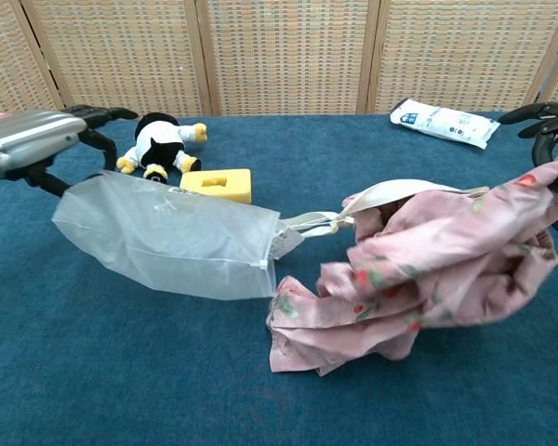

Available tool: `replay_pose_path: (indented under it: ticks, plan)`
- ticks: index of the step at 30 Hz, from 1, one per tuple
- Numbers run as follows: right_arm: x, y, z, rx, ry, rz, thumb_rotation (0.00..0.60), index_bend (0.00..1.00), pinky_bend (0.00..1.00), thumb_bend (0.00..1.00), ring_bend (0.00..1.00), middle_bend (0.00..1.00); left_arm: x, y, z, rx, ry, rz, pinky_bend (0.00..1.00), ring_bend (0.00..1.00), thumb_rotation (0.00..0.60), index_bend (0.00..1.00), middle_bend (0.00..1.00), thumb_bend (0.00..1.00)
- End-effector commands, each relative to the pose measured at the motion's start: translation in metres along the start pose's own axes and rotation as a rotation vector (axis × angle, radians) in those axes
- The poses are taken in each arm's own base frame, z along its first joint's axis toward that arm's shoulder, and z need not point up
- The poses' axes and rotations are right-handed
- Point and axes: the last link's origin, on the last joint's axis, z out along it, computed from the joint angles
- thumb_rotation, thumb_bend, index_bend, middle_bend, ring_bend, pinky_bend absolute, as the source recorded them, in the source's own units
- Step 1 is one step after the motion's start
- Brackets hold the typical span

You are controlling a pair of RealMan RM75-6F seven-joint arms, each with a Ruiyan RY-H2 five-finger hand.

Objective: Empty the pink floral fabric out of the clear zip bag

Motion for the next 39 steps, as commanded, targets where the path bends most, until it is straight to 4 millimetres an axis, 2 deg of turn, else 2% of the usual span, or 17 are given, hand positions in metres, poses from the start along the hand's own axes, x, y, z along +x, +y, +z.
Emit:
replay_pose_path:
  ticks: [1, 2, 8, 14, 15, 16, 17, 18, 19, 21, 22, 26, 29, 33, 36, 39]
  plan:
    - [0.005, 0.005, -0.001, -0.011, 0.012, -0.006, 0.600, 0.69, 0.00, 0.63, 0.00, 0.00, 0.014, -0.034, -0.018, 0.068, 0.025, 0.017, 0.01, 0.00, 0.600, 0.66, 0.00, 0.54]
    - [0.009, 0.009, -0.002, -0.021, 0.023, -0.008, 0.600, 0.69, 0.00, 0.63, 0.00, 0.00, 0.023, -0.054, -0.028, 0.120, 0.038, 0.034, 0.01, 0.00, 0.600, 0.66, 0.00, 0.54]
    - [0.019, 0.020, -0.004, -0.048, 0.046, -0.029, 0.600, 0.69, 0.00, 0.63, 0.00, 0.00, 0.040, -0.101, -0.058, 0.233, 0.045, 0.067, 0.01, 0.00, 0.600, 0.66, 0.00, 0.54]
    - [0.019, 0.028, -0.006, -0.073, 0.045, -0.041, 0.600, 0.69, 0.00, 0.63, 0.00, 0.00, 0.037, -0.114, -0.071, 0.273, 0.034, 0.031, 0.01, 0.00, 0.600, 0.66, 0.00, 0.54]
    - [0.019, 0.029, -0.006, -0.075, 0.044, -0.043, 0.600, 0.69, 0.00, 0.63, 0.00, 0.00, 0.035, -0.115, -0.072, 0.275, 0.027, 0.024, 0.01, 0.00, 0.600, 0.62, 0.00, 0.54]
    - [0.018, 0.030, -0.006, -0.076, 0.046, -0.048, 0.600, 0.67, 0.00, 0.63, 0.00, 0.00, 0.032, -0.115, -0.074, 0.279, 0.012, 0.011, 0.01, 0.00, 0.600, 0.49, 0.00, 0.53]
    - [0.018, 0.030, -0.006, -0.074, 0.048, -0.052, 0.600, 0.63, 0.00, 0.62, 0.00, 0.00, 0.030, -0.115, -0.074, 0.281, 0.002, 0.005, 0.01, 0.00, 0.600, 0.36, 0.00, 0.50]
    - [0.017, 0.032, -0.007, -0.072, 0.057, -0.069, 0.600, 0.51, 0.00, 0.53, 0.00, 0.00, 0.027, -0.116, -0.076, 0.291, -0.019, -0.013, 0.00, 0.00, 0.600, 0.17, 0.00, 0.42]
    - [0.017, 0.033, -0.008, -0.070, 0.065, -0.084, 0.600, 0.32, 0.00, 0.37, 0.00, 0.00, 0.027, -0.117, -0.078, 0.300, -0.023, -0.029, 0.00, 0.00, 0.600, 0.04, 0.00, 0.32]
    - [0.019, 0.033, -0.012, -0.063, 0.087, -0.129, 0.600, 0.07, 0.00, 0.08, 0.00, 0.00, 0.031, -0.118, -0.082, 0.313, -0.005, -0.057, 0.00, 0.00, 0.600, 0.00, 0.00, 0.18]
    - [0.021, 0.033, -0.013, -0.059, 0.105, -0.150, 0.600, 0.01, 0.00, 0.01, 0.00, 0.00, 0.034, -0.118, -0.084, 0.318, 0.004, -0.067, 0.00, 0.00, 0.600, 0.00, 0.00, 0.14]
    - [0.030, 0.032, -0.028, -0.033, 0.229, -0.271, 0.600, 0.00, 0.00, 0.00, 0.00, 0.00, 0.054, -0.116, -0.103, 0.338, 0.078, -0.095, 0.00, 0.00, 0.600, 0.00, 0.00, 0.10]
    - [0.036, 0.032, -0.045, -0.025, 0.320, -0.339, 0.600, 0.00, 0.00, 0.00, 0.00, 0.00, 0.072, -0.106, -0.123, 0.365, 0.159, -0.108, 0.00, 0.00, 0.600, 0.00, 0.00, 0.10]
    - [0.037, 0.033, -0.064, -0.034, 0.387, -0.385, 0.600, 0.00, 0.00, 0.00, 0.00, 0.00, 0.085, -0.085, -0.149, 0.408, 0.205, -0.131, 0.00, 0.00, 0.600, 0.00, 0.00, 0.10]
    - [0.033, 0.034, -0.084, -0.046, 0.430, -0.390, 0.600, 0.00, 0.00, 0.00, 0.00, 0.00, 0.091, -0.061, -0.175, 0.454, 0.184, -0.122, 0.00, 0.00, 0.600, 0.00, 0.00, 0.10]
    - [0.027, 0.032, -0.098, -0.047, 0.457, -0.389, 0.600, 0.00, 0.00, 0.00, 0.00, 0.00, 0.094, -0.040, -0.192, 0.481, 0.182, -0.130, 0.00, 0.00, 0.600, 0.00, 0.00, 0.10]
